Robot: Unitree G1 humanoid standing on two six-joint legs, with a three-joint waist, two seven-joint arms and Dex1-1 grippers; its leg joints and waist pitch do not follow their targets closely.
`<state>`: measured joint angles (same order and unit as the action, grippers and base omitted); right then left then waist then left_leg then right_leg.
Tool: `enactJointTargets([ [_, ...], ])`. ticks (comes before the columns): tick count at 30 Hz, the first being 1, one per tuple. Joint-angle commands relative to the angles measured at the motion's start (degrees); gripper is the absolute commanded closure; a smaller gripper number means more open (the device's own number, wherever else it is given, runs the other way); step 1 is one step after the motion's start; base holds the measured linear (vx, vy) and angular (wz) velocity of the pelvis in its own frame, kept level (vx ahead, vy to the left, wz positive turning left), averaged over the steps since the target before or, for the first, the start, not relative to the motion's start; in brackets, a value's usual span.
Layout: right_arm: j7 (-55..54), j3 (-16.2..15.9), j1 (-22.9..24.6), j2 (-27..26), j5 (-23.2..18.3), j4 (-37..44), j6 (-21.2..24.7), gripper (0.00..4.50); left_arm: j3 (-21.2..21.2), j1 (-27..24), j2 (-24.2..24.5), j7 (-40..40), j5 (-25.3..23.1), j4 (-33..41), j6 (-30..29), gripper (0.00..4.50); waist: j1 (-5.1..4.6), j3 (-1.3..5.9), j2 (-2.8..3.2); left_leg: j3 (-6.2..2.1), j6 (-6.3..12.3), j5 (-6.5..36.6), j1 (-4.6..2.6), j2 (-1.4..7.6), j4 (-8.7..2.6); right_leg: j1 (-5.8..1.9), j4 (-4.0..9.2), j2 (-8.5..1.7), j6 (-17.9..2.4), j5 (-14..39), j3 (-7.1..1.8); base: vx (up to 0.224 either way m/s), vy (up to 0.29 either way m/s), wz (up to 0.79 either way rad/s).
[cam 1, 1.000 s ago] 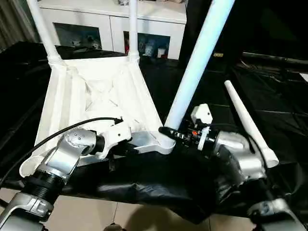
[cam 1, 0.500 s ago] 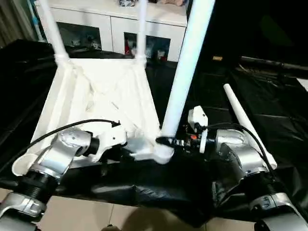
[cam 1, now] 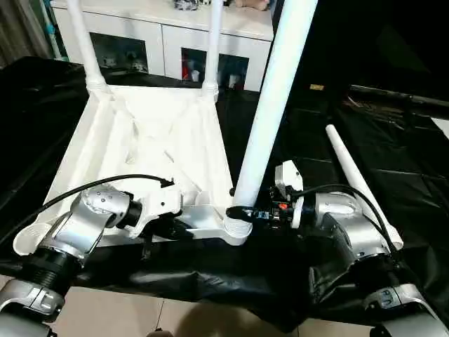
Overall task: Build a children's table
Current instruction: Insert table leg to table base
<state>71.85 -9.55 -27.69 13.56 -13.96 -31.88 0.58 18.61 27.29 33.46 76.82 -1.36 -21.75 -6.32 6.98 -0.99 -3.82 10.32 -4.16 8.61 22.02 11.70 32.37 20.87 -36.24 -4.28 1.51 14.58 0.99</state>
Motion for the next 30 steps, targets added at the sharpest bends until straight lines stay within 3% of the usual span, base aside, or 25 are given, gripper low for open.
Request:
enactJointTargets([
  [1, 1.79, -5.60, 3.91, -0.68, 3.86, -6.12, 2.31, 2.66, 1.80, 2.78, -2.01, 3.58, 2.99, 2.31, 3.01, 4.50, -0.20, 2.14, 1.49, -0.42, -1.51, 17.06, -1.99, 1.69, -4.03, -0.64, 4.12, -2.82, -12.74, -0.84, -1.20, 0.000, 0.000, 0.00],
  [5, -4.40, -3.95, 2.97, -1.89, 5.29, -9.30, 0.74, 2.66, 1.60, 2.99, -2.84, 0.48, 1.35, 0.76, 2.04, 4.50, -0.38, 1.89, 1.60, -0.48, -2.13, 19.40, -2.05, 1.66, -4.29, -0.47, 4.46, -2.93, -12.71, 2.82, -1.27, 0.000, 0.000, 0.00],
  [7, -7.76, -3.40, 2.18, -2.29, 6.32, -11.15, -0.09, 2.66, 1.25, 3.19, -3.32, -1.17, 0.78, -0.14, 1.62, 4.50, -0.59, 1.26, 1.65, -0.60, -3.08, 24.65, -2.32, 1.69, -4.69, 0.03, 5.27, -3.14, -11.75, 11.00, -1.44, 0.000, 0.000, 0.00],
  [9, -14.72, -2.03, 0.40, -3.34, 7.77, -14.98, -0.34, 2.66, 0.63, 3.83, -4.24, -5.00, -0.81, -2.42, 0.70, 4.50, -1.08, 0.80, 1.56, -1.24, -4.73, 30.75, -2.72, 1.73, -5.03, 0.61, 6.14, -3.65, -9.58, 22.81, -1.59, 0.000, 0.000, 0.00],
  [11, -18.12, -1.50, -0.44, -3.85, 8.49, -16.68, -0.47, 2.66, 0.32, 4.09, -4.62, -6.39, -1.32, -3.23, -0.19, 4.50, -1.33, 0.90, 1.47, -1.81, -5.56, 32.66, -2.82, 1.69, -5.19, 0.64, 6.64, -3.95, -7.89, 28.02, -1.54, -0.060, 0.007, -0.12],
  [13, -22.29, -0.76, -1.54, -4.75, 8.94, -18.61, 0.03, 2.66, -0.28, 4.42, -5.31, -8.21, -1.54, -3.80, -2.50, 4.50, -1.82, 0.92, 1.26, -2.13, -5.88, 33.13, -2.40, 1.61, -5.45, 0.56, 6.72, -3.85, -7.13, 28.75, -1.30, -0.067, 0.014, -0.17],
  [14, -29.00, 0.25, -3.26, -6.48, 9.43, -21.21, 0.87, 2.66, -1.19, 5.18, -6.72, -11.48, -1.88, -4.02, -7.35, 4.50, -2.15, 0.90, 1.42, -2.28, -6.17, 33.74, -2.32, 1.53, -5.57, 0.69, 6.70, -3.77, -7.00, 28.87, -1.19, -0.066, 0.017, -0.18],
  [16, -32.71, 0.78, -4.21, -7.50, 9.62, -22.46, 1.35, 2.66, -1.66, 5.74, -7.66, -13.66, -2.18, -4.04, -10.23, 4.50, -2.90, 0.63, 1.48, -2.60, -6.50, 37.09, -2.71, 1.30, -5.52, 1.18, 7.22, -3.72, -6.68, 31.94, -0.73, -0.067, 0.018, -0.18],
  [19, -38.63, 1.93, -5.78, -9.11, 9.50, -24.63, 1.92, 2.66, -2.93, 6.87, -9.86, -18.18, -2.49, -4.37, -15.35, 4.50, -3.76, 0.75, 2.02, -3.20, -6.51, 40.77, -2.94, 1.23, -5.95, 0.64, 7.75, -3.54, -6.58, 30.49, 0.55, -0.061, 0.030, -0.21],
  [20, -43.01, 3.19, -7.04, -10.21, 8.82, -26.31, 2.39, 2.66, -3.94, 7.75, -11.56, -21.65, -2.76, -4.76, -18.68, 4.50, -3.90, 0.84, 1.89, -3.27, -6.42, 40.90, -2.76, 1.21, -6.02, 0.41, 7.76, -3.54, -6.57, 29.76, 0.69, -0.049, 0.036, -0.18],
  [24, -58.71, 8.01, -12.64, -14.28, 5.49, -33.59, 2.78, 2.66, -6.12, 9.76, -17.35, -31.63, -4.31, -4.05, -27.15, 4.50, -4.12, 0.48, 2.54, -3.31, -6.09, 43.53, -3.77, 1.05, -5.91, 1.21, 8.44, -3.42, -6.97, 28.42, 1.27, -0.012, 0.009, -0.05],
  [28, -63.41, 9.97, -14.37, -15.37, 4.97, -36.05, 2.30, 2.66, -5.95, 9.66, -18.57, -33.34, -5.01, -2.17, -29.31, 4.50, -4.53, 0.36, 2.92, -3.38, -5.58, 46.68, -3.34, 1.16, -6.73, 0.40, 8.40, -3.08, -6.17, 25.10, 2.37, 0.000, 0.000, 0.00],
  [30, -65.47, 10.96, -15.01, -15.78, 4.66, -36.95, 2.14, 2.66, -5.73, 9.57, -18.92, -33.97, -5.19, -1.11, -30.42, 4.50, -4.51, 0.15, 2.83, -3.23, -5.42, 47.80, -3.90, 1.11, -6.55, 0.99, 8.84, -3.46, -5.74, 27.52, 2.65, 0.000, 0.000, 0.00],
])
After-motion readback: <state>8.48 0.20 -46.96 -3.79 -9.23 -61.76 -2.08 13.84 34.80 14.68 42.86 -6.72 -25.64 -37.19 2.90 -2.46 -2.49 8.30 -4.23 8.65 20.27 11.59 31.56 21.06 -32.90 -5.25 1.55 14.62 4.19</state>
